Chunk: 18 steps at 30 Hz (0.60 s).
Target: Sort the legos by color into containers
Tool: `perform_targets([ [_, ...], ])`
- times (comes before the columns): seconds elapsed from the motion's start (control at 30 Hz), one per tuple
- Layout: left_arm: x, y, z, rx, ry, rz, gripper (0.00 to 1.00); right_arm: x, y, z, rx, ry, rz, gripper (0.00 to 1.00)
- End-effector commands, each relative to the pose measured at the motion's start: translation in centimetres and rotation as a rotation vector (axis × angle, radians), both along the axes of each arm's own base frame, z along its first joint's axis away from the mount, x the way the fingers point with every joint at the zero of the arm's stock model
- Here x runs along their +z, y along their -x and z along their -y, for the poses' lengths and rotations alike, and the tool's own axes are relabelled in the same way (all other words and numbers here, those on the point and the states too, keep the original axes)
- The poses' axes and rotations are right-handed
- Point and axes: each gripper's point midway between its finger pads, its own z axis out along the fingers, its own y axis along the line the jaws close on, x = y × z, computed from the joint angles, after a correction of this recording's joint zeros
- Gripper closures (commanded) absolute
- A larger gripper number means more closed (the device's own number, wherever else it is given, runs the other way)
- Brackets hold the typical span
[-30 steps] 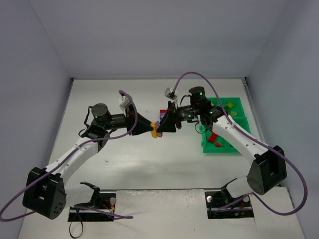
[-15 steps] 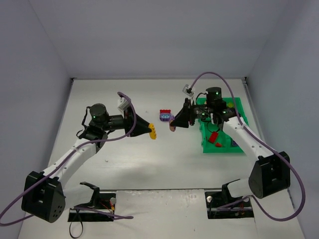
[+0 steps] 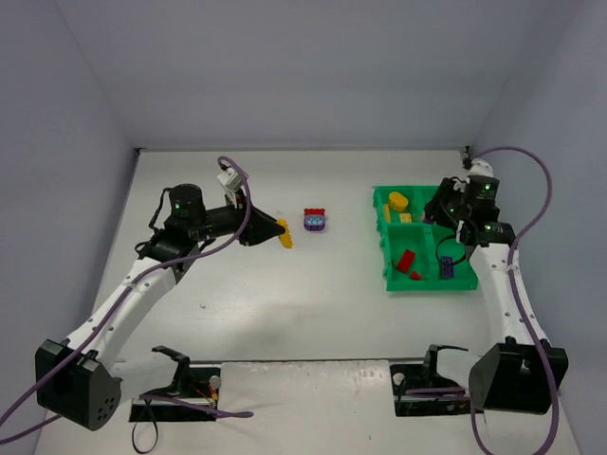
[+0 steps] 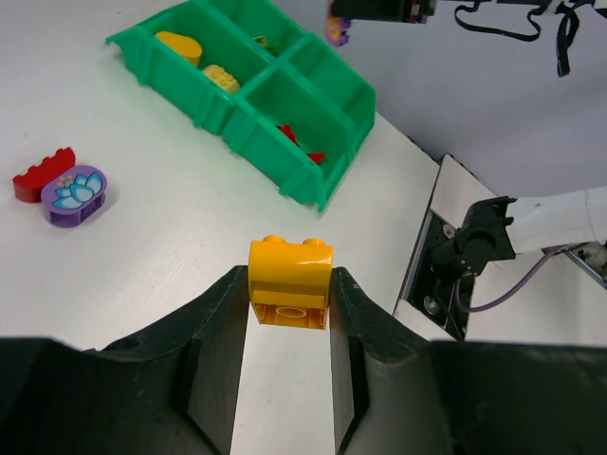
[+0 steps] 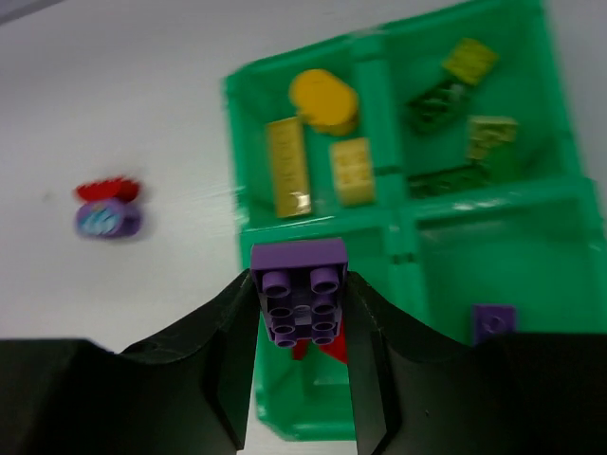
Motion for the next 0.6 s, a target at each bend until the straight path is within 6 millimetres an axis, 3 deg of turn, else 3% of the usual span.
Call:
perform_targets([
  [0.0,2.6,-0.2,-0.1,0.073,0.003,0.031,1.0,-1.0,0.8,7.2,-0.383,0.072,-0.058,1.0],
  [0.07,2.8,-0.3,-0.1,0.094,-0.002,0.029,1.0,-1.8,1.1,8.8,-0.468,0.072,-0.079,1.0],
  [0.23,2.3,-0.3,0.0,0.115,0.008,-0.024,1.0,-4.5,0.7,10.5,-0.536,0.037,-0.157,1.0],
  [0.43,1.3,-0.2,0.2,0.141,0.006,-0.063,1.0,-6.4,0.6,11.7,-0.579,0.028,-0.217,0.84],
  [0.53,0.7,-0.3,0.1,0.156,0.009,-0.088,1.0,-7.2,0.8,11.6,-0.577,0.023,-0.242,0.68],
  [0.57,0.7,-0.4,0.2,0.158,0.01,-0.093,1.0,-7.5,1.0,11.5,-0.577,0.02,-0.249,0.57],
])
